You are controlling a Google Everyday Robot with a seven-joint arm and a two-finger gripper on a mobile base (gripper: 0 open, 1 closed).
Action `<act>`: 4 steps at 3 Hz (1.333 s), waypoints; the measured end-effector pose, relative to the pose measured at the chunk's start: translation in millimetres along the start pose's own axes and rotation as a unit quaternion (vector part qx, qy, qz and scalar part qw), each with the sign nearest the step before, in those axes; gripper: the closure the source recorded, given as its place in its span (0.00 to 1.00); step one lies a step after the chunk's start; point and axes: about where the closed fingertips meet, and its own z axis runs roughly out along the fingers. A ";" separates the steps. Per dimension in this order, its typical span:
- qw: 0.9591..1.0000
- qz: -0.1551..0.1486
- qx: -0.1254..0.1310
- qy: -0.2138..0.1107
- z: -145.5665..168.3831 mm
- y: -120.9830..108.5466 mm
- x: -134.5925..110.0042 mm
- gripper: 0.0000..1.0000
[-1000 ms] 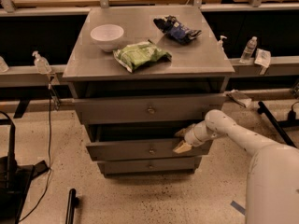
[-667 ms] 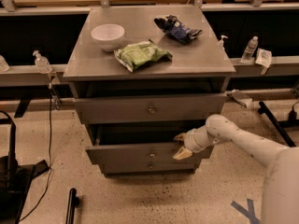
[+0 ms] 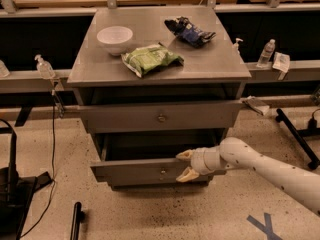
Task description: Open middle drawer
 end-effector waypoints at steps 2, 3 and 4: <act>1.000 -0.008 0.009 -0.016 3.9 -3.1 -15.3 0.00; 1.000 -0.002 -0.006 -0.025 -0.5 -9.7 -17.5 0.18; 0.998 0.035 -0.039 -0.034 -9.9 -28.2 -17.9 0.49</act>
Offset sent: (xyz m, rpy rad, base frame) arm 0.0028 0.0132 0.0096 0.0284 -0.0314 0.0079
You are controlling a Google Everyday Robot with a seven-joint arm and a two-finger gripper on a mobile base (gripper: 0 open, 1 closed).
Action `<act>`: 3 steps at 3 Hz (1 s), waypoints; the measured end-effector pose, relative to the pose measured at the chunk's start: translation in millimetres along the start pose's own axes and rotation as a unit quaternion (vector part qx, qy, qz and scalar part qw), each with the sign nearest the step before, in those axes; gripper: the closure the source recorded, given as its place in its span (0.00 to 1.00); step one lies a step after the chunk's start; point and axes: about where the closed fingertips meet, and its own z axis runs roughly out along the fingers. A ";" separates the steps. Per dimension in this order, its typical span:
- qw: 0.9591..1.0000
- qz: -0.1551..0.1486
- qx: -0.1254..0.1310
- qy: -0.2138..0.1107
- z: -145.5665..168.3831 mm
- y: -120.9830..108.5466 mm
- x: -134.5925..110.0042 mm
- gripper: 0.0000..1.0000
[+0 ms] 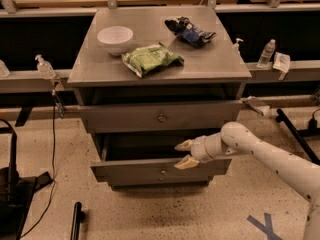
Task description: Open middle drawer
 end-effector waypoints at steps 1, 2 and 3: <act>0.999 0.042 -0.024 -0.006 -3.8 -12.9 3.0 0.79; 0.996 0.085 -0.035 0.011 4.3 -17.8 21.2 1.00; 0.993 0.104 -0.040 0.043 17.2 -13.0 41.5 1.00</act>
Offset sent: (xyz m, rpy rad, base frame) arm 0.0308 -0.0286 -0.0305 -0.0139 0.2586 -0.1455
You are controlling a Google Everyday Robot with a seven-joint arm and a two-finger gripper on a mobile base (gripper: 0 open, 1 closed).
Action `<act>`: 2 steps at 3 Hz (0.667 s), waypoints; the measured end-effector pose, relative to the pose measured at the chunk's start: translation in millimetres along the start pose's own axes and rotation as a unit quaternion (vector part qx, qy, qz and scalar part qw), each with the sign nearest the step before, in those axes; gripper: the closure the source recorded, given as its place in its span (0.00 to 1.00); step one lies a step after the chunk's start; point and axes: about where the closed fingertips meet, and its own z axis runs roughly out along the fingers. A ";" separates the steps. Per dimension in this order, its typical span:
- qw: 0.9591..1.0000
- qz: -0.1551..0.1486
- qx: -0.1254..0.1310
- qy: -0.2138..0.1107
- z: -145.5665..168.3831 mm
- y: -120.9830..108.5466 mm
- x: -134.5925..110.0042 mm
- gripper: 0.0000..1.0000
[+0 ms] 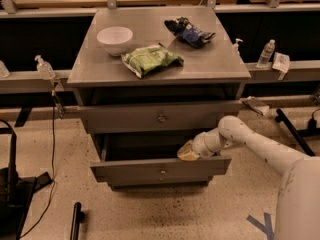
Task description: Open middle drawer
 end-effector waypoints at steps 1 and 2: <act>1.000 0.000 0.000 0.000 -7.8 0.0 -6.9 1.00; 1.000 0.000 0.000 0.000 -8.2 0.0 -7.3 1.00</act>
Offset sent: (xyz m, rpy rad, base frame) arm -0.0039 -0.0230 -0.0479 -0.1596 -0.0160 -0.0779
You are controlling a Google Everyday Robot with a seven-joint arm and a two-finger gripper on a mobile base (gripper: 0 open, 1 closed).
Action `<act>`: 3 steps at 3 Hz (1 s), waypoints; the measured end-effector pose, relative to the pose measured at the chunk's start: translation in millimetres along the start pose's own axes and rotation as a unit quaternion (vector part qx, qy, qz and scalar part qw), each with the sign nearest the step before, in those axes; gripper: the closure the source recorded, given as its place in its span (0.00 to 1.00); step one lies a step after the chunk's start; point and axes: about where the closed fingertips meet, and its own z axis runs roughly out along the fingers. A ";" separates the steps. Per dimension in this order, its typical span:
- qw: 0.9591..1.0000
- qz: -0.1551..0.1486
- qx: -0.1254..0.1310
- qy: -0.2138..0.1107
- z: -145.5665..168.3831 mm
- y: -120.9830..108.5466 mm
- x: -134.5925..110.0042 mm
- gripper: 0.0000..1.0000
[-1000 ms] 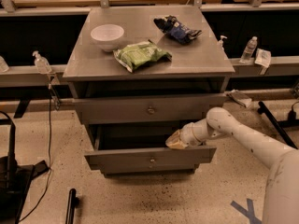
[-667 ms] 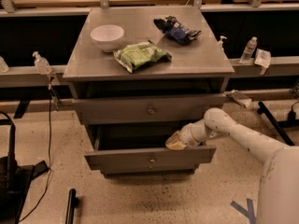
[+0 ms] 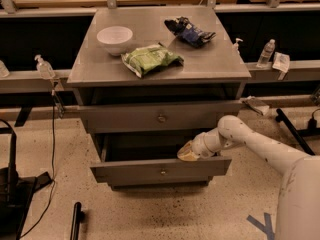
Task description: Open middle drawer
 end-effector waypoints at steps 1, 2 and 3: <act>1.000 0.000 0.001 0.001 0.0 -0.3 0.1 1.00; 1.000 -0.004 0.010 0.007 0.1 -6.1 1.3 1.00; 1.000 -0.004 0.011 0.007 -1.0 -6.1 0.2 1.00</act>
Offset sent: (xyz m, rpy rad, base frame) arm 0.0375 -0.0178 -0.0082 -0.1020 -0.1138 -0.0563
